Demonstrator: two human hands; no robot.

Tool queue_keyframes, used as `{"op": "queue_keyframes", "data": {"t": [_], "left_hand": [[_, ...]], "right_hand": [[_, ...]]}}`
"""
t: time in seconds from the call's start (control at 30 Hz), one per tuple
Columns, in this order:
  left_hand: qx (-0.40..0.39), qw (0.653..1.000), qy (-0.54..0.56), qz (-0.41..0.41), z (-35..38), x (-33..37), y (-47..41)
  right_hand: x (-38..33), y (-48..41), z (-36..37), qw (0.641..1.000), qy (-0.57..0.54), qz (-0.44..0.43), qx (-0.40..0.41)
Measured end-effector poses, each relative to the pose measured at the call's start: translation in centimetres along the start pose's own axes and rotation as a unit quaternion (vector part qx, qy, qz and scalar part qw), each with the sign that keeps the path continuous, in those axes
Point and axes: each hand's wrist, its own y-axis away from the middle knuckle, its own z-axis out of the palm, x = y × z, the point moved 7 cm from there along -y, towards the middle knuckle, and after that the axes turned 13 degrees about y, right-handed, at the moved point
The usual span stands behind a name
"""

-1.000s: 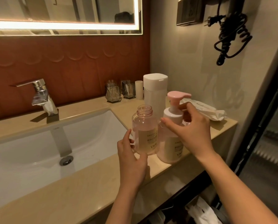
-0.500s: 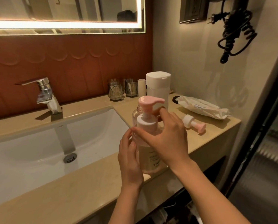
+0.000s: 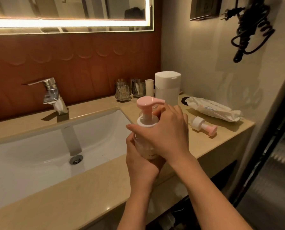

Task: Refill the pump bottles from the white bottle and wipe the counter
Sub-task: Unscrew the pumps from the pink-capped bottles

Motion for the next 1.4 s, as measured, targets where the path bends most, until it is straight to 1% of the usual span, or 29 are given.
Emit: {"op": "queue_keyframes", "data": {"t": [0.13, 0.23, 0.53, 0.7, 0.83, 0.97, 1.03, 1.1, 1.2, 1.3, 1.4], "left_hand": [[-0.003, 1.000, 0.001, 0.009, -0.1, -0.2, 0.1], [-0.006, 1.000, -0.009, 0.011, -0.2, -0.3, 0.0], [-0.006, 1.000, -0.012, 0.025, -0.3, -0.4, -0.1], [-0.011, 1.000, -0.002, 0.029, -0.3, -0.4, -0.2], [-0.023, 0.999, -0.005, 0.031, -0.2, -0.5, -0.4], [-0.027, 0.999, -0.003, 0.034, -0.2, -0.3, -0.4], [-0.024, 0.999, -0.001, 0.034, -0.2, -0.3, -0.4], [-0.016, 0.999, 0.010, 0.027, -0.3, -0.5, -0.5], [-0.016, 1.000, 0.012, 0.022, -0.3, -0.7, -0.5], [-0.023, 0.999, 0.003, 0.024, -0.2, -0.8, -0.4], [-0.026, 0.999, 0.008, 0.023, -0.2, -0.7, -0.4]], "right_hand": [[0.5, 0.0, 0.4, 0.998, -0.058, 0.027, -0.021], [0.7, -0.4, 0.8, 0.994, -0.097, 0.032, -0.038], [1.0, -1.1, 1.0, 0.989, -0.119, 0.017, -0.082], [0.8, -1.7, 1.0, 0.984, -0.132, -0.003, -0.122], [0.5, -2.0, 1.1, 0.972, -0.154, -0.025, -0.178], [0.3, -1.8, 1.0, 0.951, -0.178, -0.039, -0.249], [0.3, -1.6, 0.7, 0.963, -0.122, -0.049, -0.233], [0.2, -1.3, 0.3, 0.981, -0.038, -0.056, -0.183], [-0.5, -1.0, -0.1, 0.993, 0.022, -0.063, -0.100], [-0.4, -1.0, 0.4, 0.998, 0.007, -0.025, -0.057], [0.2, -1.1, 0.9, 0.995, -0.074, -0.007, -0.070]]}}
